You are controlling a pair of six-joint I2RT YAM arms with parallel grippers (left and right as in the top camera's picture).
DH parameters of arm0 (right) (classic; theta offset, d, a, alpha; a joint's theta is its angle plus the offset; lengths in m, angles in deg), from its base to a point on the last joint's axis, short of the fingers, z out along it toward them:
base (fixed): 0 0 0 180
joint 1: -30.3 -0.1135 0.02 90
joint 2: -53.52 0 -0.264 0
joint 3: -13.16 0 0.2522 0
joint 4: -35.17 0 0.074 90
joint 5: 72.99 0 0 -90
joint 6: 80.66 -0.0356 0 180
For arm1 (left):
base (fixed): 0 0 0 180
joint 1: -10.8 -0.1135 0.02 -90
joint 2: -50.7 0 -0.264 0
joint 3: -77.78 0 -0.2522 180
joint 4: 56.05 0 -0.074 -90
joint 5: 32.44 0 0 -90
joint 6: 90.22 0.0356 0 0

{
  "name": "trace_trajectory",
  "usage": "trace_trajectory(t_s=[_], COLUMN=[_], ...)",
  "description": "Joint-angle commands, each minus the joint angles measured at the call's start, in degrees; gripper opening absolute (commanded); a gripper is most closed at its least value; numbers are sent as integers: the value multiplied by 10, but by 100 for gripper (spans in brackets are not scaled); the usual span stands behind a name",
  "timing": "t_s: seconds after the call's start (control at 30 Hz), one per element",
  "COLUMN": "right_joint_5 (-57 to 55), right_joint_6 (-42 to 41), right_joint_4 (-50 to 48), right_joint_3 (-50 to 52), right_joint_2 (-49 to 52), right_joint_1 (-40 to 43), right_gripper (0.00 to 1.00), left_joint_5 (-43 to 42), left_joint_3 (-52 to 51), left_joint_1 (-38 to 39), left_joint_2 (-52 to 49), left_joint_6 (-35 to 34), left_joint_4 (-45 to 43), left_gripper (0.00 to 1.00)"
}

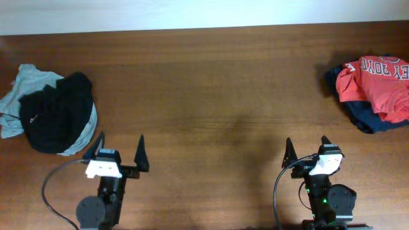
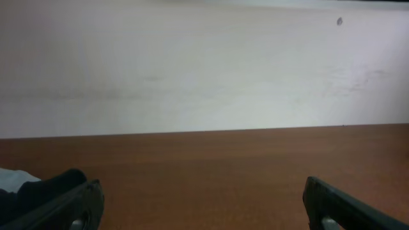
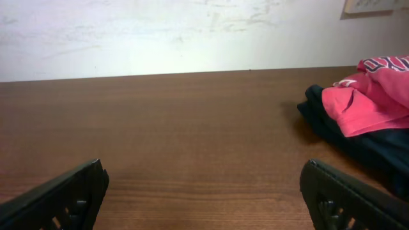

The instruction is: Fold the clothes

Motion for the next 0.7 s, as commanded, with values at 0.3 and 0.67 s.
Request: trace_trajectory(t_s=[0.3, 0.67], right_joint_5=[-3, -3], right_joint_6=[-6, -6], right_joint_4=[2, 2], right_joint_3=[4, 4], right_joint_2=[-4, -4], right_joint_1=[4, 4], right_gripper=[99, 99], left_joint_5=[9, 8], left_joint_3=[-63, -63], left_joint_1=[-1, -1], left_joint_2=[108, 122], left_joint_6=[7, 7], left_joint_4=[68, 136], left_gripper=[99, 99])
